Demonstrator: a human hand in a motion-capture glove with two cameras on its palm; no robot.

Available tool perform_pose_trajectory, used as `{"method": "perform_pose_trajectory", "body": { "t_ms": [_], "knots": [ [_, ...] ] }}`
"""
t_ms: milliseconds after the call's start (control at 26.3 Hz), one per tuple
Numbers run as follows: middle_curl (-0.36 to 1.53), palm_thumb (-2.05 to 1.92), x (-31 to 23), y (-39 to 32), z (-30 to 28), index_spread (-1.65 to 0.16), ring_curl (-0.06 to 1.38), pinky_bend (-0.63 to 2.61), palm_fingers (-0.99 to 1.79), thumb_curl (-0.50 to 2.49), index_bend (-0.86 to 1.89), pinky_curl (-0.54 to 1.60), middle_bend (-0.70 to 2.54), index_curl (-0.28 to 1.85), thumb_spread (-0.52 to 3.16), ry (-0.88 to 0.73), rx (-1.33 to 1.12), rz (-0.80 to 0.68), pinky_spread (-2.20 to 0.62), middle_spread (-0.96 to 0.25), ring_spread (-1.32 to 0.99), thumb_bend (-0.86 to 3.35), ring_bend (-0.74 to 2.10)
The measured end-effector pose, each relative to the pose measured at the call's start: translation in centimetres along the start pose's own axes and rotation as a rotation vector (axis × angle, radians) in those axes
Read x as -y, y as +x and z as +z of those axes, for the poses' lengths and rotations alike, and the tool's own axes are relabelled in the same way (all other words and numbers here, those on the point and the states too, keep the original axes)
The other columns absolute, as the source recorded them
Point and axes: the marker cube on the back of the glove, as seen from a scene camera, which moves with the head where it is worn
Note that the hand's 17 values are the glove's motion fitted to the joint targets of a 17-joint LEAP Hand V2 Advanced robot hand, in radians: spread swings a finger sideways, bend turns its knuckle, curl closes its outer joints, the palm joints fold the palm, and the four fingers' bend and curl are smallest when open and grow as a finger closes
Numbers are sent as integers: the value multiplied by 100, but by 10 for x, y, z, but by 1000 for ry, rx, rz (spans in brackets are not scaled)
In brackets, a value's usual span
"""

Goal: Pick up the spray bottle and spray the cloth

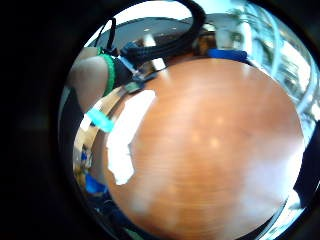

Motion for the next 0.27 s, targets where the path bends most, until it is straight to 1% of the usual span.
{"method": "perform_pose_trajectory", "body": {
  "t_ms": [38,76,190,266],
  "knots": [
    [41,67,-9,9,6,-33,33,33,83,51,20,30,31,30,119,34,83,8,17,-4,-7,-1,45],
    [41,67,-18,22,12,-33,34,31,81,51,20,30,30,31,120,55,109,25,18,-4,-7,0,44],
    [40,70,-39,64,26,-32,34,30,73,51,25,31,23,35,122,45,20,113,21,-3,-6,0,37],
    [39,71,-42,73,29,-32,34,28,72,51,24,31,22,36,123,26,9,134,22,-3,-6,0,35]
  ]
}}
